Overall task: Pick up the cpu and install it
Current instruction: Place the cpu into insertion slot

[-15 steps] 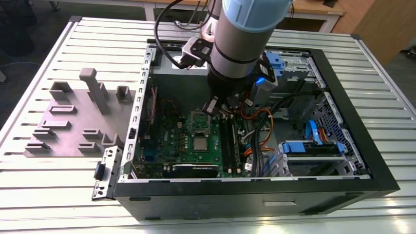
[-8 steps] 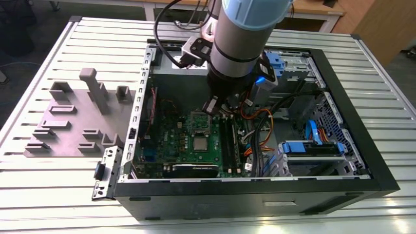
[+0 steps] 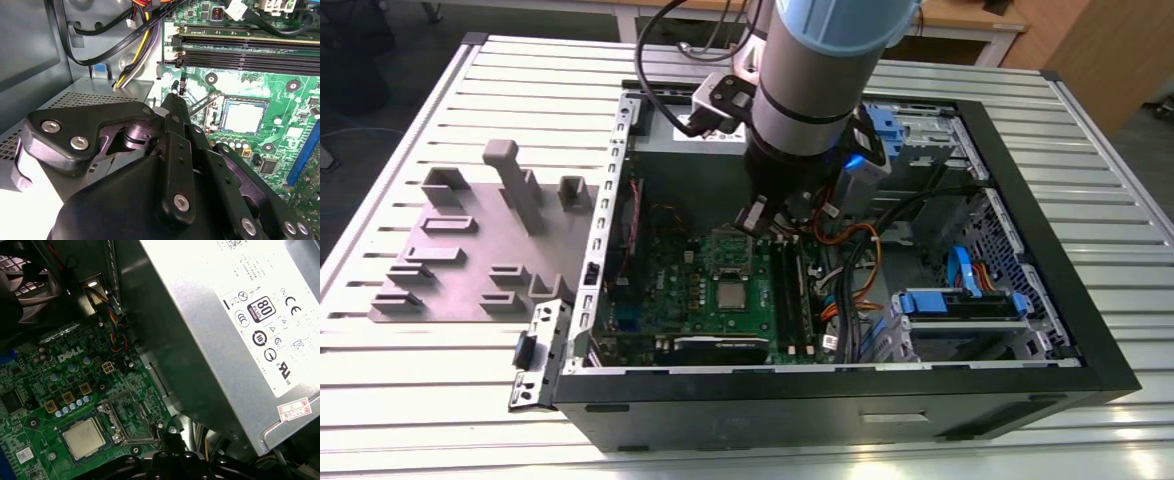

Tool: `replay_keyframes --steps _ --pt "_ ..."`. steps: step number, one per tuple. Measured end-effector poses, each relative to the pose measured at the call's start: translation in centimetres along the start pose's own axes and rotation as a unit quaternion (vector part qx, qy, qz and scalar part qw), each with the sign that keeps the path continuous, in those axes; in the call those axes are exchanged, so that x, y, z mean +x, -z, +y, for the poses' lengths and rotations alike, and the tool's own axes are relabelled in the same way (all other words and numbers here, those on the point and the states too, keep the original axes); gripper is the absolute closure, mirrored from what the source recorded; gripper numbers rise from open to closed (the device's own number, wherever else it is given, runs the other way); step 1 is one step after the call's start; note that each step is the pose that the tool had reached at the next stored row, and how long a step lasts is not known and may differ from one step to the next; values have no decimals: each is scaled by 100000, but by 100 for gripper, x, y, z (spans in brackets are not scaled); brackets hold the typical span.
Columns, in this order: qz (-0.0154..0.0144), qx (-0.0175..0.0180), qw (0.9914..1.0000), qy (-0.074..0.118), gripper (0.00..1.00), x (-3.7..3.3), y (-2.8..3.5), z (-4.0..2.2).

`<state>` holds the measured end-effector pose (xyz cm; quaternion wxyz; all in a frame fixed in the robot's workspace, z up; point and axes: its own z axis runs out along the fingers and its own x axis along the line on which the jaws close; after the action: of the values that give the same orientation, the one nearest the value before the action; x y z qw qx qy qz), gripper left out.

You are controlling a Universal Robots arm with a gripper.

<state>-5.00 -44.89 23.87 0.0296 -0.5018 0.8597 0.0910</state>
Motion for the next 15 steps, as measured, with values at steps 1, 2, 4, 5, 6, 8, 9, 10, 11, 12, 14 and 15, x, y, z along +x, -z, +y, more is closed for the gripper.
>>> replay_keyframes --steps 1,2,4,5,6,8,9,10,11,12,14,15 --pt "45 27 100000 -3 89 0 3 1" --pt "92 52 100000 -3 89 1 6 3" --pt "404 227 99999 -17 89 3 24 12" --pt "459 263 99999 -19 89 4 25 13" --pt "522 301 99998 -21 89 5 26 15" --pt "682 385 99997 -30 89 6 30 18" --pt "744 415 99996 -32 89 6 33 19" --pt "782 442 99996 -34 89 6 36 20" --pt "814 463 99996 -36 89 5 39 21" --pt "841 479 99995 -39 89 5 43 22" --pt "893 506 99995 -39 89 5 51 24" --pt "918 521 99994 -42 89 5 54 25"
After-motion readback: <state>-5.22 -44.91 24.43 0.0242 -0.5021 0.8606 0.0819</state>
